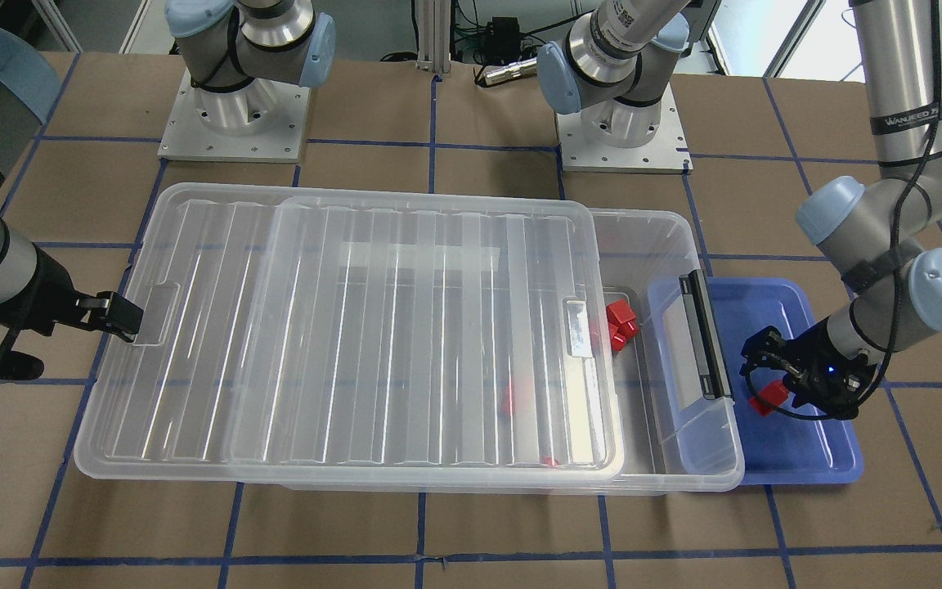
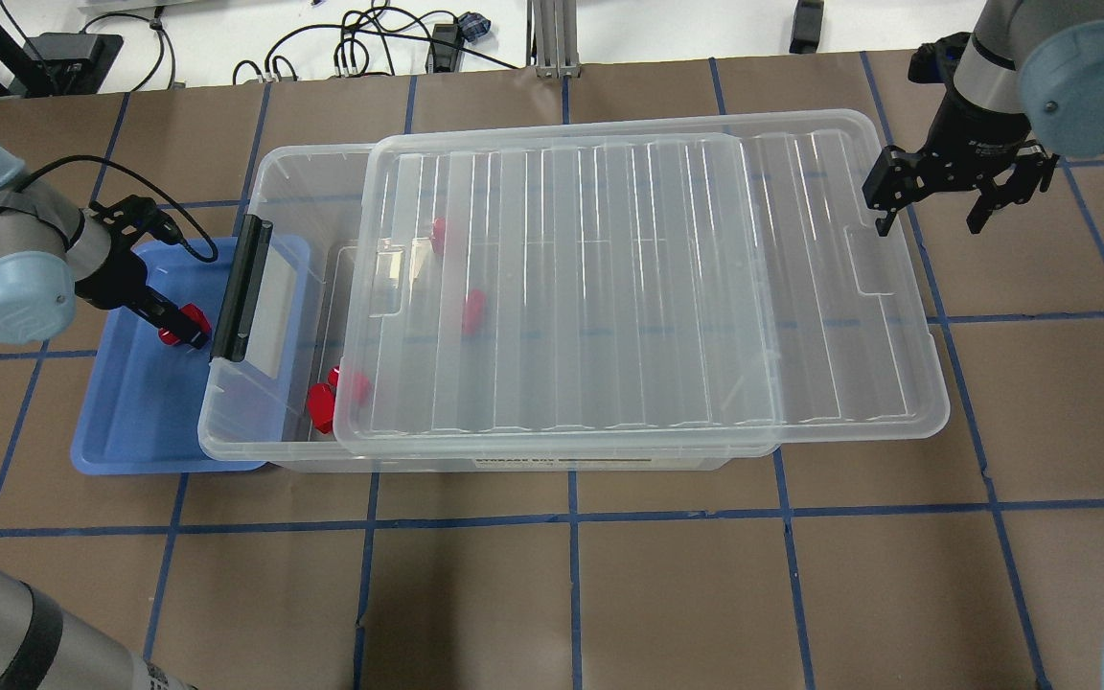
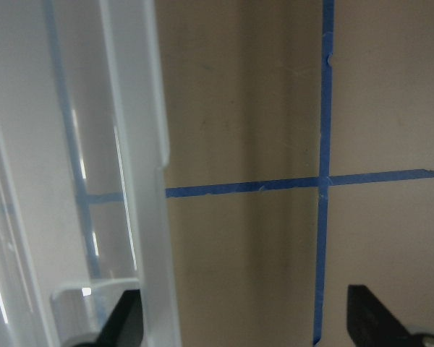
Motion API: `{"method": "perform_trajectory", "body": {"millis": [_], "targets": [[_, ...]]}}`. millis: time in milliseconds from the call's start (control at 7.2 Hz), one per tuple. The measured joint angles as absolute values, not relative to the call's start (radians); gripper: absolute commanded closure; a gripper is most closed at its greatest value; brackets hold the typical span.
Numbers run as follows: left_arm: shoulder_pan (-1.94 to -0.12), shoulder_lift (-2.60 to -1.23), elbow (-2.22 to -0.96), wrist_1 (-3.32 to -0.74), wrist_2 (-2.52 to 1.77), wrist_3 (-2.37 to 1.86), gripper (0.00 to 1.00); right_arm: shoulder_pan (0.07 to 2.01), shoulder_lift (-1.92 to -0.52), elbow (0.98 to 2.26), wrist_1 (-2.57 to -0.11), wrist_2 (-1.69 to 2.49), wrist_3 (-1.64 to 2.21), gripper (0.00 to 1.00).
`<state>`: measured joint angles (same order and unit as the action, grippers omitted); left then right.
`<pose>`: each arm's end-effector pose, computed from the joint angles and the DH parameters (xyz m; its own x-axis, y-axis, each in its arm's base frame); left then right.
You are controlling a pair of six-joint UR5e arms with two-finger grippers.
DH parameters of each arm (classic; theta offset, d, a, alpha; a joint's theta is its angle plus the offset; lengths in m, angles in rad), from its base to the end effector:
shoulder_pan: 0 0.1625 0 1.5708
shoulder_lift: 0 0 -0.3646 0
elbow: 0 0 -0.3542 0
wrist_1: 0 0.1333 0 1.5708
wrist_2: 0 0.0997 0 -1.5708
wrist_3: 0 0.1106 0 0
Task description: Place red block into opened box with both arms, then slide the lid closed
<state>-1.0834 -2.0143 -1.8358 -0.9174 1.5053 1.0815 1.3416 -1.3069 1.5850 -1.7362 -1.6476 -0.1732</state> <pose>0.1188 -0.5243 0.1457 -0.8263 0.5576 0.0793 0.5569 0.8299 -0.0318 0.0029 -0.5371 0.2965 -0.9973 0.0481 0.0557 0.0547 0.9908 0.1239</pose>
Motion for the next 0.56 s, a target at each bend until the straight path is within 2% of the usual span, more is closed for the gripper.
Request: {"method": "perform_trajectory", "body": {"millis": [139, 417, 556], "targets": [[-1.084, -2.023, -1.843, -0.894, 1.507, 1.081, 0.54, 1.323, -1.307, 1.583, -1.736, -1.652, -0.198, 0.00], [-1.086, -2.042, -1.843, -0.874, 1.507, 1.083, 1.00, 1.302, -1.308, 1.578, -1.737, -1.658, -0.229, 0.00], [-1.088, -2.042, -1.839, -0.872, 1.507, 1.085, 1.00, 1.298, -1.308, 1.577, -1.738, -1.664, -0.241, 0.00]]}}
